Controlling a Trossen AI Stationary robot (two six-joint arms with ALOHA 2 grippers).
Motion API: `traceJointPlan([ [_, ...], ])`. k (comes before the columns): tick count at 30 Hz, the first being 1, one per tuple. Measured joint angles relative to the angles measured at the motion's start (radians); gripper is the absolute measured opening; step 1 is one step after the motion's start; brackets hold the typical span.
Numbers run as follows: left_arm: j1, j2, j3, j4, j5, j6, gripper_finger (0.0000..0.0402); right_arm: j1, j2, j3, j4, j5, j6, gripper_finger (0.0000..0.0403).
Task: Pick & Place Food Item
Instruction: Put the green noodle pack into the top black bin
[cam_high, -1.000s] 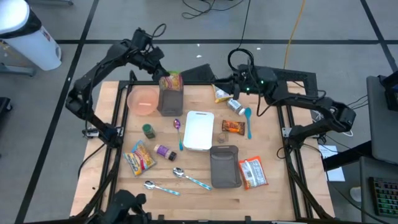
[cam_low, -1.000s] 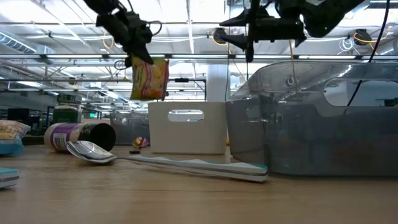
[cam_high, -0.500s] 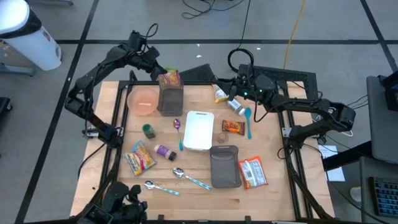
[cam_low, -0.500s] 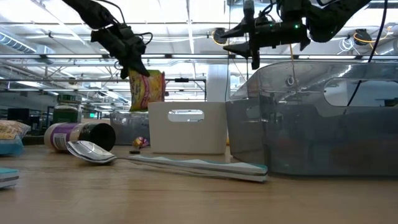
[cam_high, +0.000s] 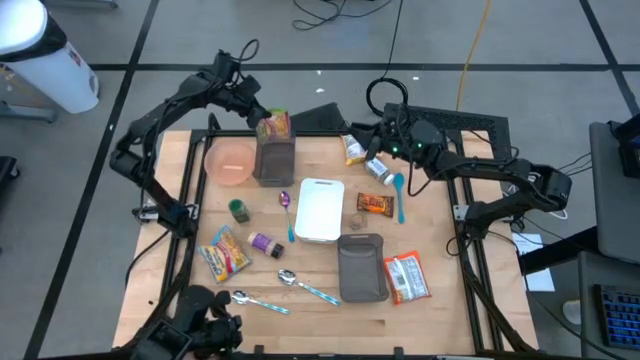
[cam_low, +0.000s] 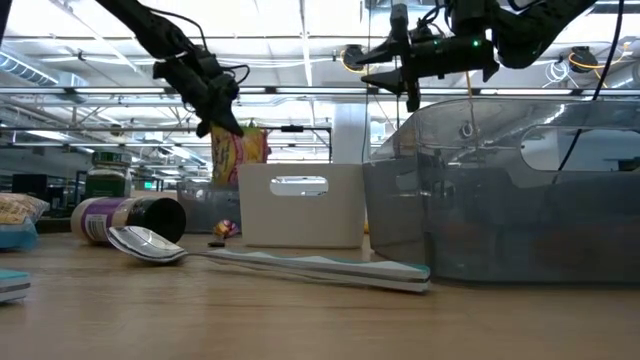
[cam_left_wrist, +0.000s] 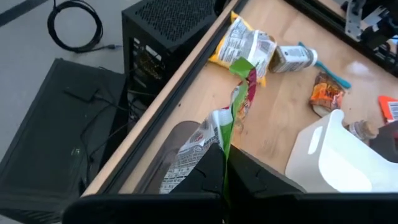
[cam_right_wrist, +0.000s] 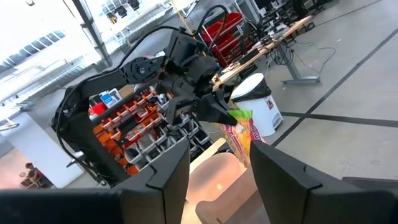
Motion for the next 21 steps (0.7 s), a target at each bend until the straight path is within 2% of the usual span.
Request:
traceJointPlan([
  [10,-0.010,0.051,0.001,0.011,-0.016,0.004,0.0001,-0.008,0.000,0.000,-0.001,-0.004,-0.024,0.0160],
  [16,-0.019,0.084,0.002,0.029,-0.016,0.012,0.0001,-0.029,0.000,0.000,-0.002,-0.054,-0.014,0.0160],
  [21,-0.020,0.099,0.002,0.029,-0.034,0.039,0.0002,-0.032,0.000,0.000,-0.003,-0.055,-0.013,0.0160],
])
